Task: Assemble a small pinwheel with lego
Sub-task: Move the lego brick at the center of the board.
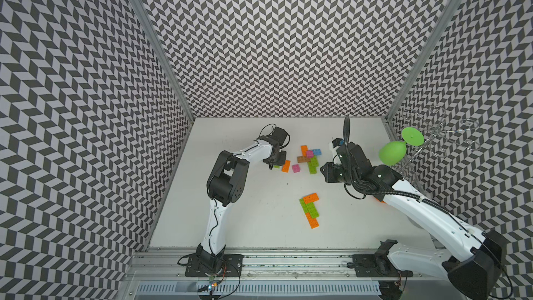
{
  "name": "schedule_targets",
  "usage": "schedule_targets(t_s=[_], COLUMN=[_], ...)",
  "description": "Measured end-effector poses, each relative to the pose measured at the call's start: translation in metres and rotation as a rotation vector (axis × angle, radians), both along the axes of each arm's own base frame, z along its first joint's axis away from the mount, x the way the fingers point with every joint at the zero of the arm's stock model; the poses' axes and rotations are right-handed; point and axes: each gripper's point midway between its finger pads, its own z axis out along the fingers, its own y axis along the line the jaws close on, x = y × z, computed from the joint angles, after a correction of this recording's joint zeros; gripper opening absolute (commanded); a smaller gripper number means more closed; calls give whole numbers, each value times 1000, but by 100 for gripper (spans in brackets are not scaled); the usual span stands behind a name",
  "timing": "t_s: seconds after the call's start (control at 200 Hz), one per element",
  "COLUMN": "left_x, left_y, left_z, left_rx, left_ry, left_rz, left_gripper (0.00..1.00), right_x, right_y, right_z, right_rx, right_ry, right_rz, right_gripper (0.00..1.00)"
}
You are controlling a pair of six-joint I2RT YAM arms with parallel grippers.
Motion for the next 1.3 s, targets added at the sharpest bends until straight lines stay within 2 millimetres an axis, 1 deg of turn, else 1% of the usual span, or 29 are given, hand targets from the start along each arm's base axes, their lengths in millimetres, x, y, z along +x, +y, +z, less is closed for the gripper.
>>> schedule_targets(t_s=[0.105, 0.165, 0.225, 0.285, 0.32, 0.386, 0.421, 0.471, 0.496, 0.546, 0.641, 0.696, 0.766, 0.826, 0.906, 0.931, 0.982, 1.052, 1.187, 1.297], left_x=[-5, -16, -33, -62, -84, -120, -139, -166, -176, -197, -232, -247, -258, -262, -262, -261, -260, -259, -260, -263], left_y=[2, 7, 17, 29, 35, 39, 37, 28, 24, 10, -15, -25, -31, -35, -37, -38, -40, -43, -51, -56], left_z=[-1, -1, -1, -1, -1, 0, 2, 6, 7, 9, 7, 4, 1, -1, -4, -5, -5, -3, -1, 7], left_rx=[4, 3, 6, 9, 8, -2, -13, -41, -53, -83, -125, -138, -143, -149, -154, -158, -170, -186, -236, -306], left_ry=[-7, -8, -2, 19, 36, 55, 62, 67, 69, 75, 99, 116, 131, 138, 143, 143, 143, 141, 146, 154], left_rz=[18, 42, 75, 108, 125, 137, 137, 124, 118, 99, 67, 60, 67, 78, 98, 102, 115, 117, 102, 83], left_gripper=[21, 20, 20, 20, 19, 19, 19, 18, 18, 17, 17, 16, 18, 22, 34, 40, 44, 46, 45, 45], right_x=[-2, -2, -3, -4, -4, -5, -6, -7, -8, -9, -12, -15, -16, -16, -14, -14, -14, -15, -15, -18], right_y=[-2, -2, -2, -1, 0, 0, -1, -2, -2, -3, -6, -9, -11, -12, -13, -13, -13, -13, -14, -12], right_z=[2, 5, 6, 7, 6, 3, 0, -5, -7, -12, -15, -14, -6, 2, 9, 9, 9, 9, 8, 5], right_rx=[4, 9, 14, 19, 21, 22, 18, 12, 9, 5, 13, 22, 41, 57, 74, 75, 75, 74, 74, 82], right_ry=[-5, -11, -14, -12, -10, -5, 0, 12, 18, 24, 17, 4, -24, -50, -75, -76, -75, -73, -69, -48], right_rz=[-1, -1, 2, 7, 10, 13, 13, 11, 9, 8, 0, -4, -10, -16, -24, -25, -26, -27, -32, -26], right_gripper=[23, 23, 23, 23, 23, 22, 23, 25, 29, 37, 37, 38, 39, 40, 42, 43, 43, 42, 40, 39])
